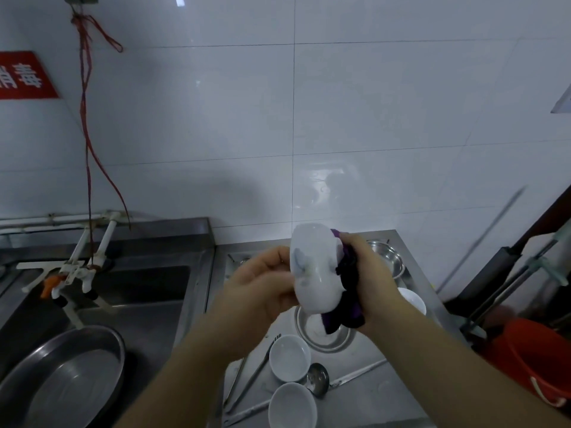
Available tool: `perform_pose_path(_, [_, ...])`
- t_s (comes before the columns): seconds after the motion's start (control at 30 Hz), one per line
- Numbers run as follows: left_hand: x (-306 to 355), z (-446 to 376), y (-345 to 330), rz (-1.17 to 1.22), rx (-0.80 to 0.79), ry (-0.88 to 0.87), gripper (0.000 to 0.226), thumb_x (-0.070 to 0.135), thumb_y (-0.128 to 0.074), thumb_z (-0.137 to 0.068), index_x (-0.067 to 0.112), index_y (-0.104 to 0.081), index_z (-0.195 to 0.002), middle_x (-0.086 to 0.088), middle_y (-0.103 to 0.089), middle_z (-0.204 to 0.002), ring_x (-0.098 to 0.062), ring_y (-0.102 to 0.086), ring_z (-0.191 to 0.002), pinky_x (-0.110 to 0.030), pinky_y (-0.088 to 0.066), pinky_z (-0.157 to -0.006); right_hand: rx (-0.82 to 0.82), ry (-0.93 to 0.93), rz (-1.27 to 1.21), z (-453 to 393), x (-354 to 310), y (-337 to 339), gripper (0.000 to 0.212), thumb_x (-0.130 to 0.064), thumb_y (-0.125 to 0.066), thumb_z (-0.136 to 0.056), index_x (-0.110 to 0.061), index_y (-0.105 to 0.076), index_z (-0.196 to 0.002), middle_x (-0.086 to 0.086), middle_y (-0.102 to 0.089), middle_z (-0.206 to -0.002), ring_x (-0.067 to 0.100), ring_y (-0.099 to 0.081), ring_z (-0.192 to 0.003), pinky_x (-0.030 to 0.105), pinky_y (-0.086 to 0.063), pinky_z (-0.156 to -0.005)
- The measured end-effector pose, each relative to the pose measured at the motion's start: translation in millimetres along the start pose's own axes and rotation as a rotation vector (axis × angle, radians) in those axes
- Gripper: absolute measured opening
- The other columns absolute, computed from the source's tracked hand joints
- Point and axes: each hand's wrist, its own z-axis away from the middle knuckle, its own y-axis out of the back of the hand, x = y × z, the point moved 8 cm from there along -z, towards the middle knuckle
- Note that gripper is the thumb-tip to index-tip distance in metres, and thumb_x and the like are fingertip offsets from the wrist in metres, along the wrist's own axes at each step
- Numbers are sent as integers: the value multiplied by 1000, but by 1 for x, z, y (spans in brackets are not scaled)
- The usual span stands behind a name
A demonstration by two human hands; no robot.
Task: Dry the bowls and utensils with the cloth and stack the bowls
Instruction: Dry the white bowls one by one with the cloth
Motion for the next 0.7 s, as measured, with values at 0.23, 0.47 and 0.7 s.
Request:
perform_pose_path(0.23, [8, -5, 8, 123, 82, 48, 27, 18, -62, -94, 14, -83, -110, -19, -78, -114, -30, -79, -99, -35, -64, -78, 71, 59, 107, -6, -19, 8, 38, -45, -76, -80, -15, -75, -104, 11, -73, -101, 30, -71, -90, 47, -58, -89])
perform_pose_path(0.47, [-3, 3, -10, -370, 77, -159, 17, 20, -63, -99, 28, -73, -111, -3, -80, -107, -20, -76, -102, -29, -61, -87, -58, -172, -166, 6, 19, -14, 35, -42, -54, -94, -9, -63, -102, 11, -62, -80, 27, -63, -68, 31, -53, -56])
perform_pose_path(0.7, [-3, 10, -17, -538, 84, -227, 31, 19, -63, -101, 37, -69, -126, 8, -79, -117, -16, -74, -113, -30, -60, -96, -32, -102, -74, 10, 3, -13, 25, -37, -65, -84, -13, -62, -80, 5, -56, -70, 21, -59, -56, 28, -48, -46])
